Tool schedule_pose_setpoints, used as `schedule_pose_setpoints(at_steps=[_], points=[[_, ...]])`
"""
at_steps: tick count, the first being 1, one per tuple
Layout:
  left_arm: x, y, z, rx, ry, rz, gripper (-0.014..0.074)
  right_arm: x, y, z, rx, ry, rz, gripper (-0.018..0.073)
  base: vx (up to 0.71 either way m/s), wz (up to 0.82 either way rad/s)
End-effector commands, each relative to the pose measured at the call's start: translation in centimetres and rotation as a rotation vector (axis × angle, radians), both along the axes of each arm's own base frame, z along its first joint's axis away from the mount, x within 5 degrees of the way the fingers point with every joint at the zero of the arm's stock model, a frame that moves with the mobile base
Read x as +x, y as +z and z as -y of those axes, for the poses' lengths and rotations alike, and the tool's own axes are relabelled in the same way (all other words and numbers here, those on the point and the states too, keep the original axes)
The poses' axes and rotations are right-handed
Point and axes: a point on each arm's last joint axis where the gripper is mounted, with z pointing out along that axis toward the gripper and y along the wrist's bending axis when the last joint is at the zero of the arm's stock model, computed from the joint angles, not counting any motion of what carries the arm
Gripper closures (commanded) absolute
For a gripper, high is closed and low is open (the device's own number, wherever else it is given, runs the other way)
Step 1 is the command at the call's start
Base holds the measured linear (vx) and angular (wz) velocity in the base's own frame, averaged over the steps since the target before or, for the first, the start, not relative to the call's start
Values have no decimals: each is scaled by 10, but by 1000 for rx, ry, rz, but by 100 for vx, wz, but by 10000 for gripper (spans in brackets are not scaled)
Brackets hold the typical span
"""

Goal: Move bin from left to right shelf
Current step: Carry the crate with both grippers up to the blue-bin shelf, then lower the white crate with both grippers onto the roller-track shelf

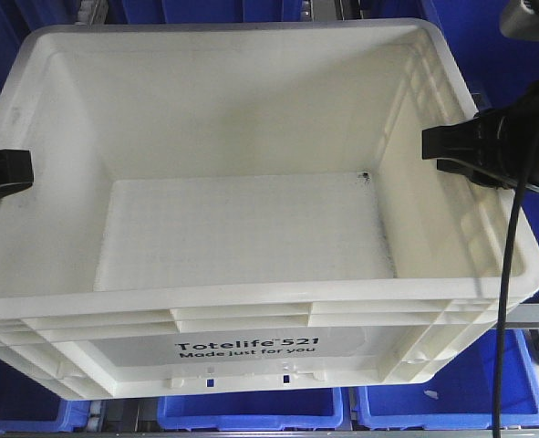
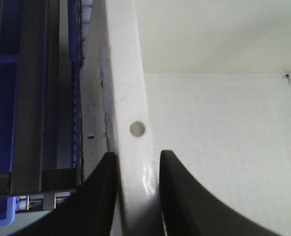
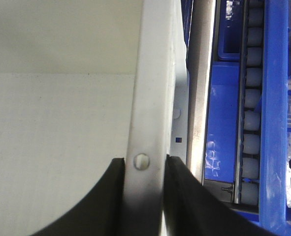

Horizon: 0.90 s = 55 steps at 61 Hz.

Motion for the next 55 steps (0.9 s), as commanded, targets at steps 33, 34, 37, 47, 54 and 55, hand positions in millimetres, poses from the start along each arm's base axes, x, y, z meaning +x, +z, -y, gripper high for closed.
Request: schedule_pose_setpoints(at_steps=[33,34,37,47,54,55], points=[[1,23,-7,66,1,179,492,1,28,10,-61,2,211,564,4,-1],[1,23,-7,66,1,179,492,1,28,10,-61,2,211,564,0,0],[1,23,-7,66,1,179,492,1,28,10,-61,2,211,564,0,0],[1,23,-7,66,1,179,492,1,28,10,-61,2,211,564,0,0],[1,23,-7,63,1,184,492,1,28,10,-60,3,213,564,0,0],[1,23,-7,64,1,186,492,1,28,10,-59,3,215,564,0,0]])
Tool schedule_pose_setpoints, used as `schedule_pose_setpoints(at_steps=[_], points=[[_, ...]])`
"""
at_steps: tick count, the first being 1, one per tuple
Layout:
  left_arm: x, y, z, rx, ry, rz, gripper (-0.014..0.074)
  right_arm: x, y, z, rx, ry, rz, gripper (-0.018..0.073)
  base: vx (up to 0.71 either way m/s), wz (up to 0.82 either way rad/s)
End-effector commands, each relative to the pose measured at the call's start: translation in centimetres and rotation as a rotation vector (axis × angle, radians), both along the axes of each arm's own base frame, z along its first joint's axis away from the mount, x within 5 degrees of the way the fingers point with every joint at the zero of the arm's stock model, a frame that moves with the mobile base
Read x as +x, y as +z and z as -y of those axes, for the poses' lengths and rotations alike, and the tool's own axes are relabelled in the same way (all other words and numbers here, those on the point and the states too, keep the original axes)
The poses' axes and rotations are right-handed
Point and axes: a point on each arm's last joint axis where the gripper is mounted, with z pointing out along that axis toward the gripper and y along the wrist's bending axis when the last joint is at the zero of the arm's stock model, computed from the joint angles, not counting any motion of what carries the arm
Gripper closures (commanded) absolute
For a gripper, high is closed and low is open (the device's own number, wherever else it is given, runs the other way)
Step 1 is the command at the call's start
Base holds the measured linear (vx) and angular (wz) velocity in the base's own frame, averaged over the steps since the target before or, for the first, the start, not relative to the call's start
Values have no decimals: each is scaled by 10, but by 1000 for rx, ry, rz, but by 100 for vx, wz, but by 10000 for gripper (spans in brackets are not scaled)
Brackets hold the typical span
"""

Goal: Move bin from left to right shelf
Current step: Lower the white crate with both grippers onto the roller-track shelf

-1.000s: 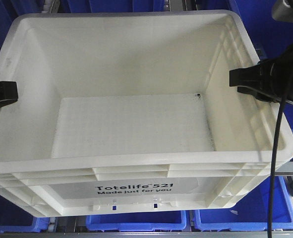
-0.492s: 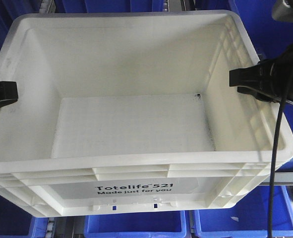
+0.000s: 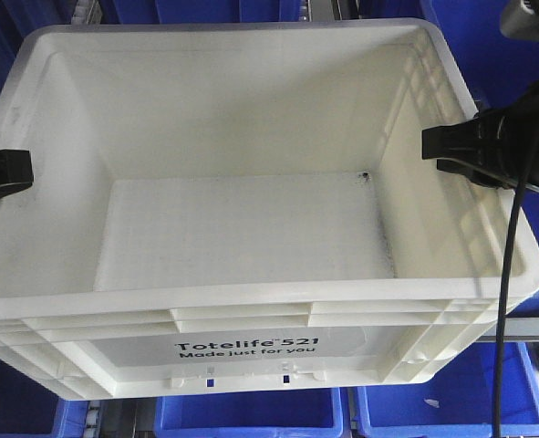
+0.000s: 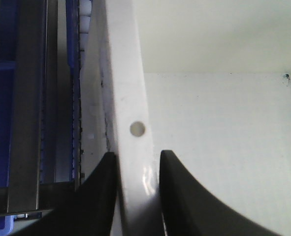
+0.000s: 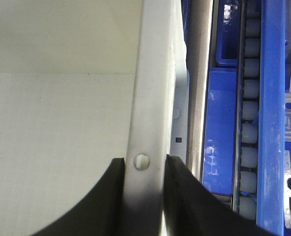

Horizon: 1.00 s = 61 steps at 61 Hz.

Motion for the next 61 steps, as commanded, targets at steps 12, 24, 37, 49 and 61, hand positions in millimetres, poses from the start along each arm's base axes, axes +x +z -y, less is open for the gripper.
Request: schedule_pose_setpoints(at_steps=[12,24,37,49,61], points=[[13,22,-5,85,-2,226,492,9,26,7,-62,6,235,564,0,0],[42,16,1,156,-21,301,492,37,15,-4,-41,16,280,561,0,0],[78,0,10,272,-67,353,492,69,-1,-18,-8,25,327,557,0,0],[103,-19,17,322,-106,350,489,91,-20,-27,-5,37,330,550,0,0],[121,-36,6,303,-43,297,486,104,-34,-32,-23,50,326,545,0,0]])
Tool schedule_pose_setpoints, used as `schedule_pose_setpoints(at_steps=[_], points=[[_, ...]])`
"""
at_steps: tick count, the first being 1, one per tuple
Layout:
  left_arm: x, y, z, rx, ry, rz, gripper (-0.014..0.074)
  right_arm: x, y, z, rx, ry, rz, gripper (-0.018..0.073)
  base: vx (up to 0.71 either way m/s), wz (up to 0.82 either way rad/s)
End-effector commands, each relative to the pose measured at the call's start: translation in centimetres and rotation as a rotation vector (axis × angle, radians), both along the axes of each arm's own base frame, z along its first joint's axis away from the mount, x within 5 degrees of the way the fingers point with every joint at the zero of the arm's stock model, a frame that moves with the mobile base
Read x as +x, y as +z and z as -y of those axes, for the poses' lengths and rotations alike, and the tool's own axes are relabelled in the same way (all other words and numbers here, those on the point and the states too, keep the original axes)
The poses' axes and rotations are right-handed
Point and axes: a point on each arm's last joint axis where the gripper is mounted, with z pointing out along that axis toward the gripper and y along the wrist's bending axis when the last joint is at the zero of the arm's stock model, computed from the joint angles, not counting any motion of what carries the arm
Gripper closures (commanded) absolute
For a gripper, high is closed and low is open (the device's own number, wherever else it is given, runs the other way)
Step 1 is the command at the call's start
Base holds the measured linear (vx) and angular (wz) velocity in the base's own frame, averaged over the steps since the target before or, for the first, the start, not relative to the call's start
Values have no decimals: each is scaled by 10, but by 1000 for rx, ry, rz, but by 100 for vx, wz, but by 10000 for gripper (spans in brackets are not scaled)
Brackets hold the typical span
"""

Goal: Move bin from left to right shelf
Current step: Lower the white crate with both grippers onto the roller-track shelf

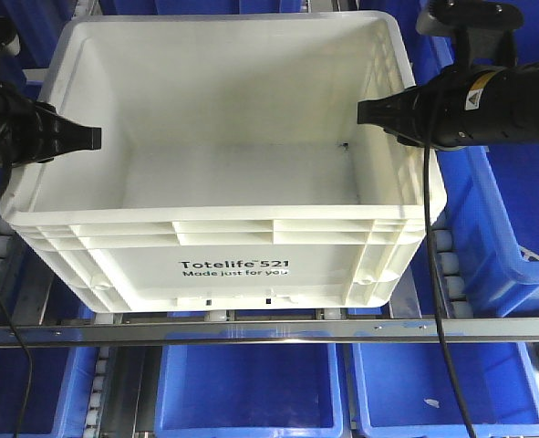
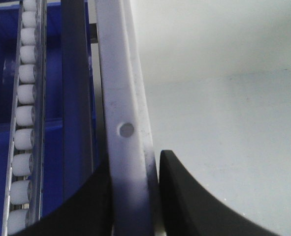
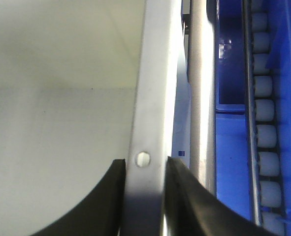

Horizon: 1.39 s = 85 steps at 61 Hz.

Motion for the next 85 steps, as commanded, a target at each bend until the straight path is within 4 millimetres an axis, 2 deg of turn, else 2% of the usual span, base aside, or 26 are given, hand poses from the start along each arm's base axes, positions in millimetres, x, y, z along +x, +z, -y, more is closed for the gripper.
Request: schedule_pose_setpoints(at_steps=[1,14,26,44,53,63,71,77,85], points=[[9,26,1,42,-75,189,486,10,24,-4,-23,70,221,544,0,0],[13,26,-15,70,-33,201,485,11,27,-7,44,57,242,533,0,0],[14,26,-22,70,-11,203,485,4,27,-22,25,125,250,510,0,0],[13,23,-23,75,6,165,477,6,23,-17,-15,122,218,456,0,0],[13,23,-24,76,8,161,390,6,21,-18,-14,122,211,340,0,0],[10,25,-24,58,17,161,199,6,21,-17,-24,125,215,128,0,0],[-1,38,-25,16,30,194,66,4,26,-16,-31,128,229,-27,0,0],[-12,48,-28,15,42,207,22,-2,34,-13,-31,127,245,-104,0,0],[-35,61,-34,20,73,202,20,-16,46,-7,-55,138,286,-118,0,0]])
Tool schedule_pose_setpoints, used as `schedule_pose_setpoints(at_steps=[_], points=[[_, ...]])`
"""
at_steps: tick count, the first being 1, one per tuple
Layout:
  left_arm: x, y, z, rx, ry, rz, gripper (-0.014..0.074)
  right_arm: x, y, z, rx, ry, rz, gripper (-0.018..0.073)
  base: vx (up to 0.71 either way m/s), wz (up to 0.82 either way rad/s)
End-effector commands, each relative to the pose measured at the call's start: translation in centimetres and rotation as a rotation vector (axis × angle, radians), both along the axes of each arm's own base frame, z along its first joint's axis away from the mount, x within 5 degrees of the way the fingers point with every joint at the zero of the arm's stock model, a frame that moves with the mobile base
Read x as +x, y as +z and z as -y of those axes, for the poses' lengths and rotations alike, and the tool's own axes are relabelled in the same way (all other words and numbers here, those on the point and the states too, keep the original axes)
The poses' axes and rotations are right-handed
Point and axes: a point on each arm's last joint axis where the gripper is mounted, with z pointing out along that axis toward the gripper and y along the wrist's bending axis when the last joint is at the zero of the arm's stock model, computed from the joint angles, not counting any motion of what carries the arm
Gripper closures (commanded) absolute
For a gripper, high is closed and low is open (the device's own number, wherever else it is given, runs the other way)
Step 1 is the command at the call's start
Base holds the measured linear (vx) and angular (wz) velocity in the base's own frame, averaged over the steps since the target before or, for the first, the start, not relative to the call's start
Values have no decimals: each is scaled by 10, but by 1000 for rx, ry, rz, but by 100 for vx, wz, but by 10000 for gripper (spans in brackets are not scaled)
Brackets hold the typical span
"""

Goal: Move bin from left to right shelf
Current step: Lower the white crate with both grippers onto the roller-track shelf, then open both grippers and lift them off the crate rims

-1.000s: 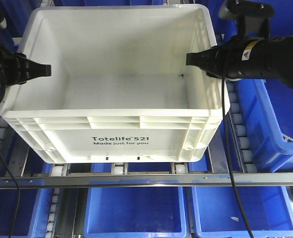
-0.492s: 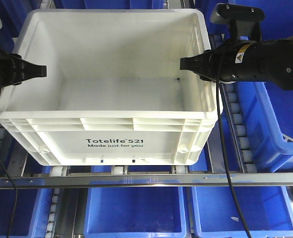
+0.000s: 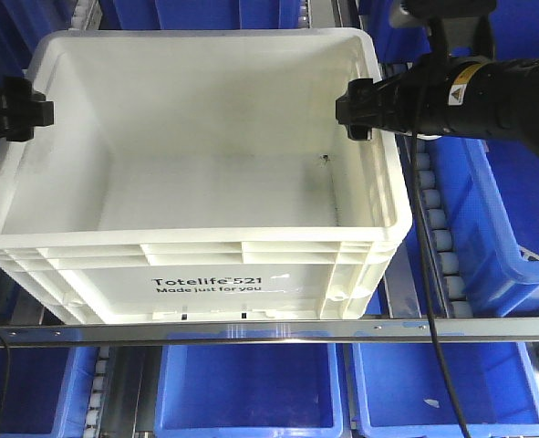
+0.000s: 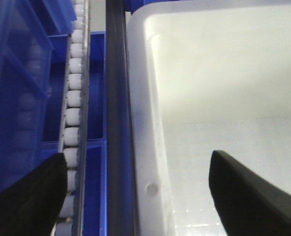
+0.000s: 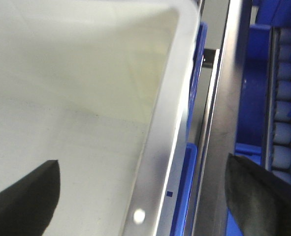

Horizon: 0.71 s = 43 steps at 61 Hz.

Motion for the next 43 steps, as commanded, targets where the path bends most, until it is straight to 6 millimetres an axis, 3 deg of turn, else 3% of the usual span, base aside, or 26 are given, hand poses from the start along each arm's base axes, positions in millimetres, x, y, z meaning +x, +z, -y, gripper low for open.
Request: schedule_pose_setpoints(at_steps=[1,11,19,29,36,43], points=[[-18,29,-4,-16,9,87,20,-13,32,5,2,28,153,-116,0,0],[-58,48,-9,-16,-23,75,20,-47,33,21,-39,44,219,-93,0,0],[-103,67,-5,-55,-150,122,20,-88,38,39,-41,46,269,-74,0,0],[-153,79,-3,-78,-276,167,20,-135,31,61,-106,42,237,-58,0,0],[-176,73,-5,-95,-288,173,20,-162,25,75,-130,17,176,-43,0,0],[-194,50,-9,-104,-284,166,20,-190,15,88,-170,20,148,-16,0,0]])
